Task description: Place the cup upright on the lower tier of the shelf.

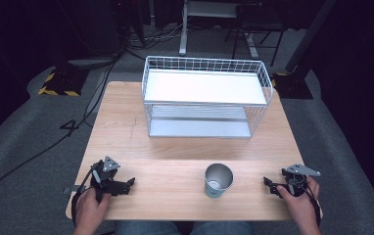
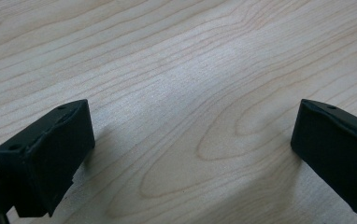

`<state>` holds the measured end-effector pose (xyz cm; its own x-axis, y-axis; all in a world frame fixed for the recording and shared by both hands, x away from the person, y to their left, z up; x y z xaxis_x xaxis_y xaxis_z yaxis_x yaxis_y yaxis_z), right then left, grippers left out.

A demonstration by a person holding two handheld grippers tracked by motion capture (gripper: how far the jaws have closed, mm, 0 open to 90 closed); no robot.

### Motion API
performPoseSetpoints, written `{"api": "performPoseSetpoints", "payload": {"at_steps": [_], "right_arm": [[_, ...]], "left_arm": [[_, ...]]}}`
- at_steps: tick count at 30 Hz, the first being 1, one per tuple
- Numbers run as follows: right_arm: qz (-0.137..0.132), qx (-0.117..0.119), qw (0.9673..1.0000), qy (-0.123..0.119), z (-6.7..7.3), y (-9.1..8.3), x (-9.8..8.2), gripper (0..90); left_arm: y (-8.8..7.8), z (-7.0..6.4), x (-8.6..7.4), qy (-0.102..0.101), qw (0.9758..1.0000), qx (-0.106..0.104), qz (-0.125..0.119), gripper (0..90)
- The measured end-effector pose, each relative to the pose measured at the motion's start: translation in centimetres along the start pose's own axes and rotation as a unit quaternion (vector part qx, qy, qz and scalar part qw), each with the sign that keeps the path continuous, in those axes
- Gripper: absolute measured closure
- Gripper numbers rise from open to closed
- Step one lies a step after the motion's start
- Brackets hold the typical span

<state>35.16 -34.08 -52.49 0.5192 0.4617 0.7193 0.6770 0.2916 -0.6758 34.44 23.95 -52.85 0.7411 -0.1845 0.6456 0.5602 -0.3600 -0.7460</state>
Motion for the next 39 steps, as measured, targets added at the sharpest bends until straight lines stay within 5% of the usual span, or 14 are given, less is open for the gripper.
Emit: {"api": "performPoseSetpoints", "payload": {"at_steps": [25, 39], "right_arm": [[0.001, -0.018, 0.9997, 0.018, 0.6, -0.2, 0.0, 17.8], [-0.028, -0.004, 0.9995, 0.013, 2.9, -1.9, 1.2, 21.3]], "left_arm": [[-0.1, 0.0, -0.1, 0.010, 0.9999, -0.007, 0.004, 0.1], [0.0, 0.1, 0.1, 0.010, 0.9999, -0.008, 0.004, 0.1]]}}
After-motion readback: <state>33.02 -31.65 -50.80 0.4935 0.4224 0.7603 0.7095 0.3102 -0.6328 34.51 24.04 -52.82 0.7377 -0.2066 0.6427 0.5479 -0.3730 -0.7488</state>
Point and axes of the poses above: each handheld gripper's, and its own axes: y roughly forward along the jaws, x roughly out of its top, z roughly to its left, the point moved 3 cm from there along y, roughly forward along the jaws, and after that the axes turned 12 degrees about -y, right-handed, at the moved point
